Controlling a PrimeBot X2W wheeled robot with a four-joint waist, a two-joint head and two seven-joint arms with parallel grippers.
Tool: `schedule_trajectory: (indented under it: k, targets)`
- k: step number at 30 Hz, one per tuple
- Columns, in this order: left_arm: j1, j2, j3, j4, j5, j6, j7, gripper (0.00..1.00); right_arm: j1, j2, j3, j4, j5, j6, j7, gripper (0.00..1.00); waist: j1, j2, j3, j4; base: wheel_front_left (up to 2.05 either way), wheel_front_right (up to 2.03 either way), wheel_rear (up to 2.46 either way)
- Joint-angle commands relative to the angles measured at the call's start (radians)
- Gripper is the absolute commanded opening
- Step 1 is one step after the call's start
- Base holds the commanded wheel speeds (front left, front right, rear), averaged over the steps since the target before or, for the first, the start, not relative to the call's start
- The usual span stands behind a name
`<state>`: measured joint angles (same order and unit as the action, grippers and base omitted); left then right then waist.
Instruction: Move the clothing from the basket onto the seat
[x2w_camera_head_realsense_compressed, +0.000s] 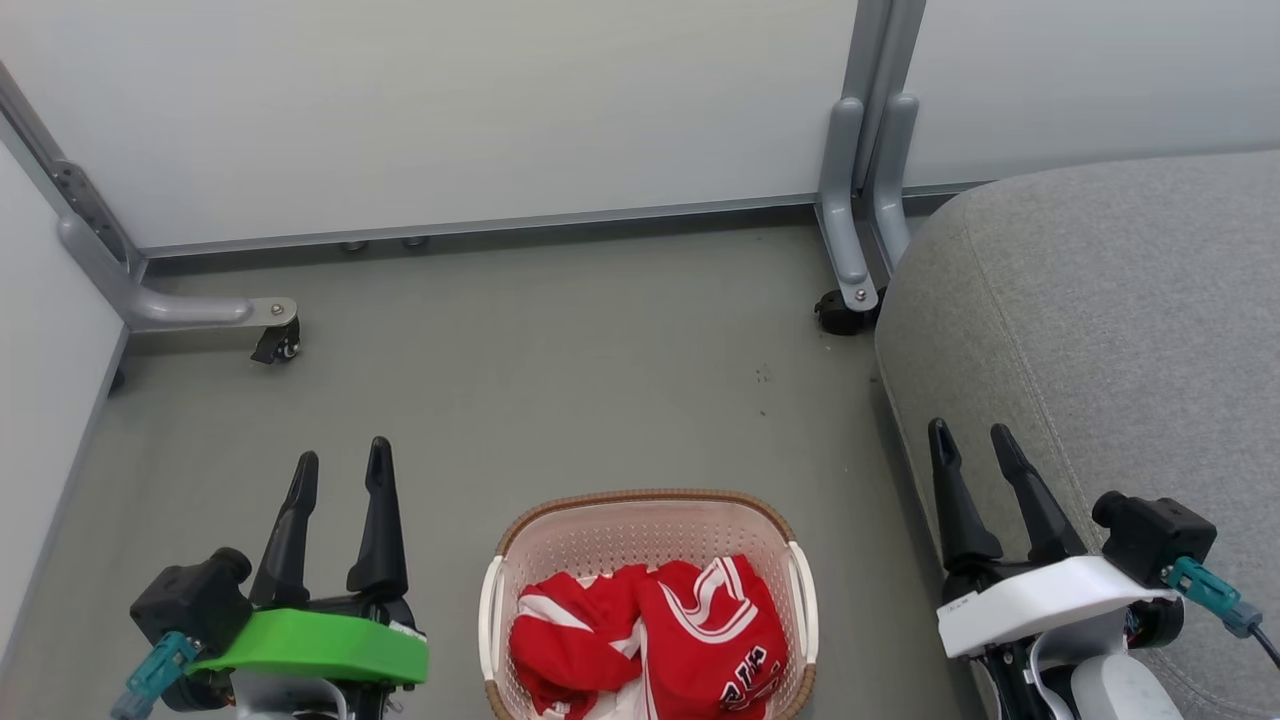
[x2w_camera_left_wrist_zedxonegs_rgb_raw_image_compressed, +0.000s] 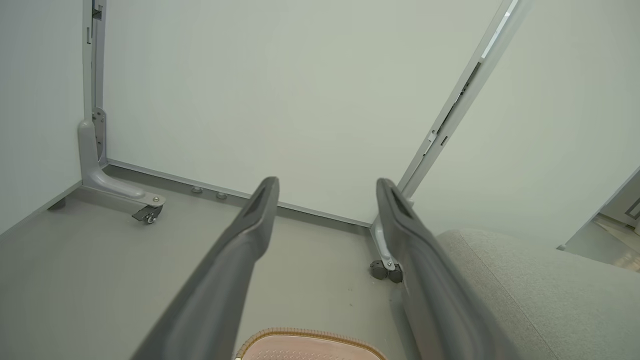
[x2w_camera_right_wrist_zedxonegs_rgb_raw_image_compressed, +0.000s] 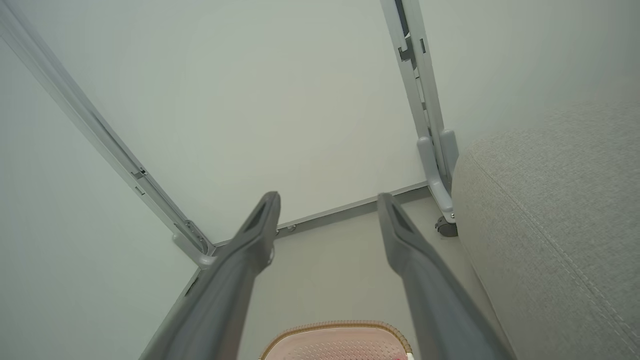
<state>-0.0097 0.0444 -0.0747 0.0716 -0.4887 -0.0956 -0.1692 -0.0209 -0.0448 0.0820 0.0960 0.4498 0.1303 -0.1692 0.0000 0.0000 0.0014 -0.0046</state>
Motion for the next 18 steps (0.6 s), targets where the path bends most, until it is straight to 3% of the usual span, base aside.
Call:
schedule_trajectory:
  k: [1,18]
  targets:
    - [0.006,0.007,-0.003,-0.011,0.026,0.007,-0.010,1.00,0.005,-0.006,0.004,-0.014,-0.029,0.000,-0.010,1.00,0.0000,0.0000,0.000,0.001,0.00,0.00,0.00]
    - [0.023,0.008,-0.017,-0.021,0.183,0.001,-0.047,1.00,0.020,-0.007,0.014,-0.040,-0.175,0.001,-0.048,1.00,0.0000,0.0000,-0.005,0.005,0.00,0.00,0.00]
